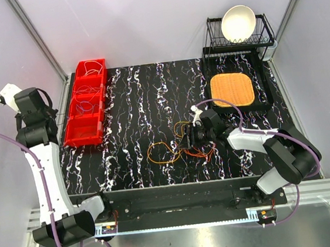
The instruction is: Untangle the cables
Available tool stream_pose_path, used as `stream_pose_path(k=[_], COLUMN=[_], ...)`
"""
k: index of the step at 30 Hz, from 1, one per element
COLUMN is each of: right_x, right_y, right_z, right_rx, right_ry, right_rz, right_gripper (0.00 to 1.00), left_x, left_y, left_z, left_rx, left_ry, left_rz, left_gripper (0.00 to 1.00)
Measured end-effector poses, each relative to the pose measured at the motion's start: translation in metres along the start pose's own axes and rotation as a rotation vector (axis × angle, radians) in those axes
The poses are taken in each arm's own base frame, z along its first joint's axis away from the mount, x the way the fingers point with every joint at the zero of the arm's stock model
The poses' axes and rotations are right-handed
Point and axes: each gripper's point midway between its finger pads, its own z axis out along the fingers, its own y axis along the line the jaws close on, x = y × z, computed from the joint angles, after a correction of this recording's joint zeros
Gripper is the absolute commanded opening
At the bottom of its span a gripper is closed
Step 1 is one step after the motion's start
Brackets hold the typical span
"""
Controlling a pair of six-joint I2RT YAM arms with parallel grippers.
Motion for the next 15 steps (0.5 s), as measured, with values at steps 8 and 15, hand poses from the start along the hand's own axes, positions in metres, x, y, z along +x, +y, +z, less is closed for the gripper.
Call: stream_pose_path(k=[8, 15], right_x=[0.000, 0.000], right_y=[0.000, 0.000], right_z=[0.000, 0.000], right_rx=[0.000, 0.000], right_ry=[0.000, 0.000], right_rz=[0.000, 0.000], right_gripper=[0.50, 0.50], left_x=[0.030, 0.039], left_y=[-0.005, -0.010], left_z=[0.012, 0.018], left_rx=[0.035, 0.059], left_ry=[0.098, 0.138], left_rz=[0.040, 0.061], left_gripper=[0.00, 0.00])
